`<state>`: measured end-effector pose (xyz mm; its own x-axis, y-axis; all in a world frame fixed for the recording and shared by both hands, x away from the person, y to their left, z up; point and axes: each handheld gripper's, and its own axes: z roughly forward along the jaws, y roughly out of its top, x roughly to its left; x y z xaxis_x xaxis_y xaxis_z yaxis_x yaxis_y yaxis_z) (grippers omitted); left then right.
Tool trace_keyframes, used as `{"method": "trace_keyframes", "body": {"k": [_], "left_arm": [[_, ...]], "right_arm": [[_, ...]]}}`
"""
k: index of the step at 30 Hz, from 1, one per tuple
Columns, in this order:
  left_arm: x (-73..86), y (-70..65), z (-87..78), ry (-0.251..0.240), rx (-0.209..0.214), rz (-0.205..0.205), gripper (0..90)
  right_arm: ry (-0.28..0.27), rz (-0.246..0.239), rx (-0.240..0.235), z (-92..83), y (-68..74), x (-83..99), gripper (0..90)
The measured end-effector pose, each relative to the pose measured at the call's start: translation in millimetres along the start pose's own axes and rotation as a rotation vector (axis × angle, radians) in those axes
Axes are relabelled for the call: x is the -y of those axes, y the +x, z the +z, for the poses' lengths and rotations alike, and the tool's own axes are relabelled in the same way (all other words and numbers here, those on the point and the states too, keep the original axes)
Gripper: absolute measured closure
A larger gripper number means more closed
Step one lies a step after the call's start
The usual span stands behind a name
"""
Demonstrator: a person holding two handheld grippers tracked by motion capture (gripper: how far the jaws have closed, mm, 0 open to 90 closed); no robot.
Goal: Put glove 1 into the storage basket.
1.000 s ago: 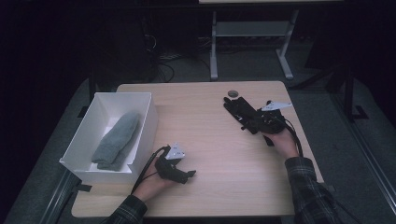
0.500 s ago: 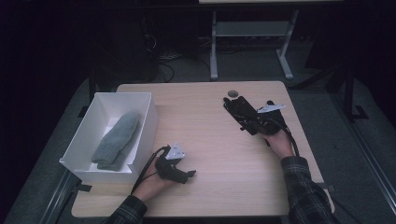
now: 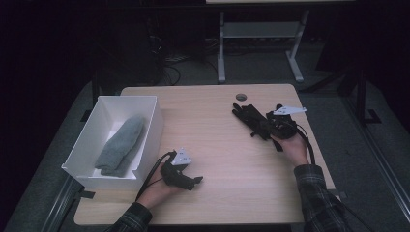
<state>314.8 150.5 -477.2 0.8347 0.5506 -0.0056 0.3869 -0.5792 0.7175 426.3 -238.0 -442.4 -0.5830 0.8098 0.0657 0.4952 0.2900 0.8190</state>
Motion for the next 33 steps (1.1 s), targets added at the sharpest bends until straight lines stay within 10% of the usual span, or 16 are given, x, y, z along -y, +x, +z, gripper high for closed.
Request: {"method": "trace_keyframes", "body": {"k": [13,25,28,33], "left_arm": [[-0.1,0.2,-0.1,0.000,-0.002,0.003,12.7],[0.0,0.3,0.2,-0.003,-0.002,0.005,12.7],[0.0,0.4,0.2,-0.003,-0.002,0.005,12.7],[-0.1,0.4,-0.1,0.000,-0.002,0.005,12.7]], "right_arm": [[-0.018,-0.037,-0.125,-39.3,34.1,6.9,90.0],[0.084,-0.088,-0.243,-54.7,73.1,38.0,86.7],[0.071,-0.098,-0.237,-59.9,74.9,39.7,75.3],[0.061,-0.088,-0.166,-60.1,60.2,32.9,88.8]]}}
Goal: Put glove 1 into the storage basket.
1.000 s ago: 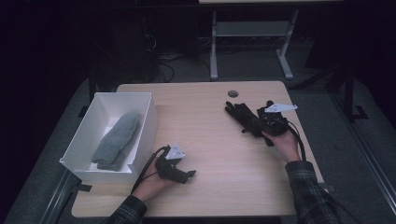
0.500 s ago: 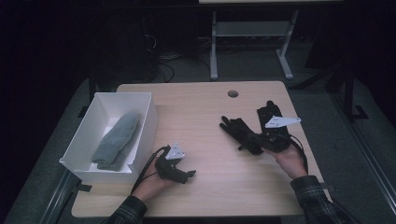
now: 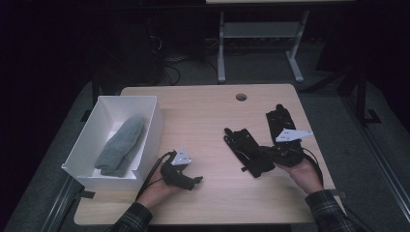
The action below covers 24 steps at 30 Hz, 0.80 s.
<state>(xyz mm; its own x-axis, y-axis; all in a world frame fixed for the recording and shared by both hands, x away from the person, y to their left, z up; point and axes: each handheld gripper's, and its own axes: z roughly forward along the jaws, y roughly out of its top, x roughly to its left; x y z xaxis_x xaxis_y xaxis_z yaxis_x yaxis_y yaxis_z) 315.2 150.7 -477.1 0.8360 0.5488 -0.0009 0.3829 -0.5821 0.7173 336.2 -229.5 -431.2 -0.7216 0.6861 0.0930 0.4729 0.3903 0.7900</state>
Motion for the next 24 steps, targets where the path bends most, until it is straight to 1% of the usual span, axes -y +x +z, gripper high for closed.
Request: {"method": "trace_keyframes", "body": {"k": [2,4,6,7,8,9,12,14,18,22,23,24], "left_arm": [[0.0,0.0,0.0,0.000,0.000,0.000,12.7],[-0.1,-0.1,0.0,0.000,0.000,-0.001,12.7],[-0.1,-0.1,0.1,0.000,-0.001,-0.002,12.7],[-0.2,0.0,0.1,0.000,-0.001,0.000,12.7],[-0.2,-0.1,0.1,0.000,-0.001,-0.002,12.7],[-0.2,-0.1,0.2,0.000,-0.001,-0.002,12.7],[-0.2,-0.1,0.1,-0.001,-0.001,-0.002,12.7],[-0.2,-0.1,0.2,-0.001,-0.001,-0.002,12.7],[-0.2,-0.1,0.2,-0.001,-0.001,-0.001,12.7],[-0.2,-0.1,0.2,-0.001,-0.001,-0.001,12.7],[-0.2,-0.1,0.1,0.000,-0.001,-0.001,12.7],[-0.2,-0.1,0.2,-0.001,-0.001,-0.001,12.7]], "right_arm": [[0.023,0.008,0.027,6.0,-9.9,0.7,90.0],[0.039,0.013,0.033,13.8,-17.6,0.6,90.0],[0.053,0.013,0.030,22.0,-21.6,-0.4,90.0],[0.058,0.020,0.018,25.7,-22.0,-0.9,90.0],[0.064,0.017,0.010,29.9,-22.2,-1.2,90.0],[0.082,0.010,0.010,33.6,-21.7,-1.4,90.0],[0.138,0.004,0.007,43.5,-17.6,0.2,90.0],[0.164,-0.009,-0.001,48.4,-15.3,1.9,90.0],[0.181,-0.023,-0.037,55.3,-5.7,0.4,90.0],[0.191,-0.055,-0.067,62.6,8.5,-4.4,90.0],[0.190,-0.059,-0.071,63.7,10.0,-4.9,90.0],[0.191,-0.074,-0.082,66.9,14.6,-6.4,90.0]]}}
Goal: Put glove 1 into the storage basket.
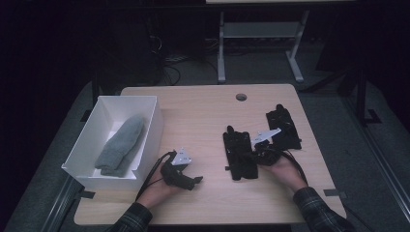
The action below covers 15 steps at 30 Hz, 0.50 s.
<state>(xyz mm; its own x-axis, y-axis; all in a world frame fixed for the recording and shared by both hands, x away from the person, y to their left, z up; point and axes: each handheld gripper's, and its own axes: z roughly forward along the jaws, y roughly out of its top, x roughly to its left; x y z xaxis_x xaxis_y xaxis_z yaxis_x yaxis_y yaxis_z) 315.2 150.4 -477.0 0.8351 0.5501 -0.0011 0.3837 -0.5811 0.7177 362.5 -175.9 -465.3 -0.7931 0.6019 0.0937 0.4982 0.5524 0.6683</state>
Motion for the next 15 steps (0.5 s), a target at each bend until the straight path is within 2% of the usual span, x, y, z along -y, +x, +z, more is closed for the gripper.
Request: {"method": "trace_keyframes", "body": {"k": [5,7,15], "left_arm": [[0.0,0.0,0.0,0.000,0.000,0.001,12.7],[0.0,0.1,-0.1,0.001,0.000,0.001,12.7],[0.0,0.1,-0.1,0.001,0.000,0.002,12.7]], "right_arm": [[0.003,-0.038,-0.034,10.1,14.2,-8.2,90.0],[0.005,-0.069,-0.046,14.2,20.8,-11.9,90.0],[0.043,-0.153,-0.110,18.5,44.0,-17.3,90.0]]}}
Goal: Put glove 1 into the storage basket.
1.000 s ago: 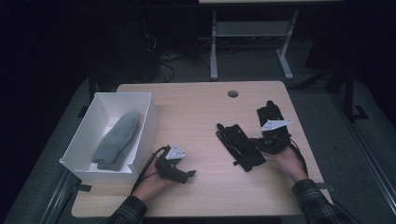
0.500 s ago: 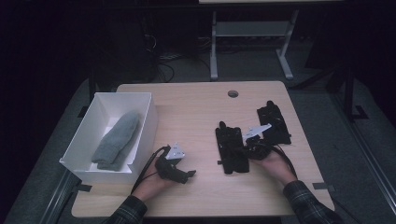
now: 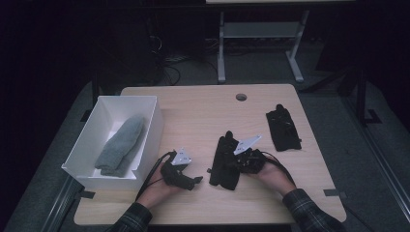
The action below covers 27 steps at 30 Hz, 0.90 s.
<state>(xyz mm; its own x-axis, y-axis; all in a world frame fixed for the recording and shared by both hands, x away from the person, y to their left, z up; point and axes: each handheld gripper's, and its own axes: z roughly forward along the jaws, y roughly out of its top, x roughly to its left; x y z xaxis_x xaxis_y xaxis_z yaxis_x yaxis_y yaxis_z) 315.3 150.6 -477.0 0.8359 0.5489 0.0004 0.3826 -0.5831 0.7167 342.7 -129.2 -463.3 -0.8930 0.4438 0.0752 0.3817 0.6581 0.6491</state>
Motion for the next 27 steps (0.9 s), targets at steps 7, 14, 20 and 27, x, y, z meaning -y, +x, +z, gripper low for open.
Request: {"method": "trace_keyframes", "body": {"k": [7,14,20,27], "left_arm": [[0.0,0.0,0.0,0.000,0.000,-0.001,12.7],[-0.1,0.4,0.0,0.000,-0.002,0.005,12.8],[0.0,0.0,0.0,0.000,0.000,0.000,12.7],[0.0,0.0,0.0,0.000,-0.001,0.000,12.7]], "right_arm": [[-0.004,-0.030,-0.031,-0.9,7.7,-0.1,85.7],[-0.110,0.064,0.036,-39.6,-17.1,10.4,85.8],[-0.130,0.160,0.192,-71.2,-52.2,35.2,90.0],[-0.131,0.262,0.334,-95.7,-87.7,63.6,90.0]]}}
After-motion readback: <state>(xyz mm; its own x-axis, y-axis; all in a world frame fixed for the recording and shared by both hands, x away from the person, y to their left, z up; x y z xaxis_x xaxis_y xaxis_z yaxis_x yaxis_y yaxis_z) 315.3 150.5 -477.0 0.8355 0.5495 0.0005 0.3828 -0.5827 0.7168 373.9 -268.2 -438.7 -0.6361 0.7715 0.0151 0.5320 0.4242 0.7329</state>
